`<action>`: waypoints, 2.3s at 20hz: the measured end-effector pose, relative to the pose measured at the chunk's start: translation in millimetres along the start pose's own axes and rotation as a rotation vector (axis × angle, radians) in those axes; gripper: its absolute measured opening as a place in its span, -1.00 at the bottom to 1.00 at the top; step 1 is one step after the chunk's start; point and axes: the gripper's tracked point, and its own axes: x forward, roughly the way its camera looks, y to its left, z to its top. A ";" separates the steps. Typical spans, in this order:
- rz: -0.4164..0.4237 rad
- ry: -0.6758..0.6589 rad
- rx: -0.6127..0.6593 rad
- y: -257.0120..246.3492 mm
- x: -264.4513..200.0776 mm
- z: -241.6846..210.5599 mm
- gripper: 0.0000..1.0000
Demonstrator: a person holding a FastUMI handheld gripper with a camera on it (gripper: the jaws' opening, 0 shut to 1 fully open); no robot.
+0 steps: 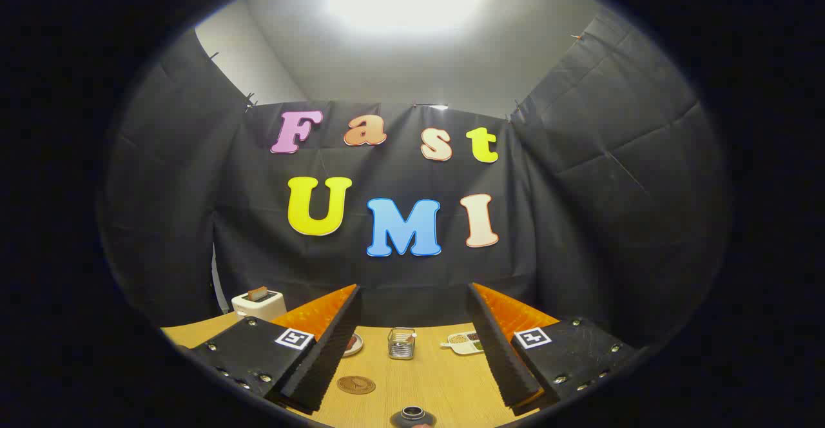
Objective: Take the bottle from table, then pour the juice into the cup, finally place the bottle on the coaster
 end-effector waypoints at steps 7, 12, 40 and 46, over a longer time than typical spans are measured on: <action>0.005 -0.009 0.021 -3.3 -5.4 -1.9 0.95; 0.009 -0.010 0.039 -7.2 -7.6 -3.9 0.95; 0.183 0.165 -0.014 0.9 -7.3 -116.5 0.95; 0.218 0.257 -0.063 9.1 -15.3 -157.2 0.95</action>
